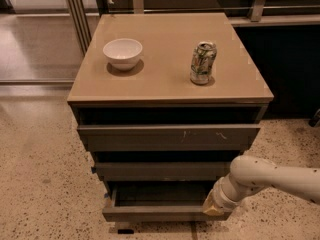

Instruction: Close bottom drawer

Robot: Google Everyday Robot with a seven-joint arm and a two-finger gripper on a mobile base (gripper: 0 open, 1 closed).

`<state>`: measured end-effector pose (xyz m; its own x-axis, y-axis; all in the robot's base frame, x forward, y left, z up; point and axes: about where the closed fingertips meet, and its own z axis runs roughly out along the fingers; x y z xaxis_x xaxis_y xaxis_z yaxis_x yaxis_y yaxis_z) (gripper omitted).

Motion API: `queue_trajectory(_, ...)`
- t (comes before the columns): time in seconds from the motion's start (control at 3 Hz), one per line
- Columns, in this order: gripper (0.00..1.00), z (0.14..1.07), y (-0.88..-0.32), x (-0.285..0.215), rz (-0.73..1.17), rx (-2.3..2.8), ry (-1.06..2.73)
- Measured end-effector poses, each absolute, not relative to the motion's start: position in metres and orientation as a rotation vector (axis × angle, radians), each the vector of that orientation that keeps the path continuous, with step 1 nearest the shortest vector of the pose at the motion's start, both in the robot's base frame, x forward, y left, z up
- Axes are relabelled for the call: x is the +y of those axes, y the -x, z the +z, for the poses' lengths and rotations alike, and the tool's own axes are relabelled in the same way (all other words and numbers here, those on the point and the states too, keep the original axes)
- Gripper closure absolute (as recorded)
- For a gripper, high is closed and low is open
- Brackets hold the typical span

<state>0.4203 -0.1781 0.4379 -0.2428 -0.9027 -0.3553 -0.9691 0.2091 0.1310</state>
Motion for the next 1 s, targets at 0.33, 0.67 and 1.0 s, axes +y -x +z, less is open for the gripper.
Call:
queue_trajectory(0.33,1.0,0.425,-0.414,-0.176,0.516,2.286,1.794)
queue_trajectory(0.67,1.0,0.409,-0.414,-0.178,0.451,2.284,1.834)
queue_trajectory(1.0,1.0,0.363,-0.427,-0.187,0.346,2.248,1.865)
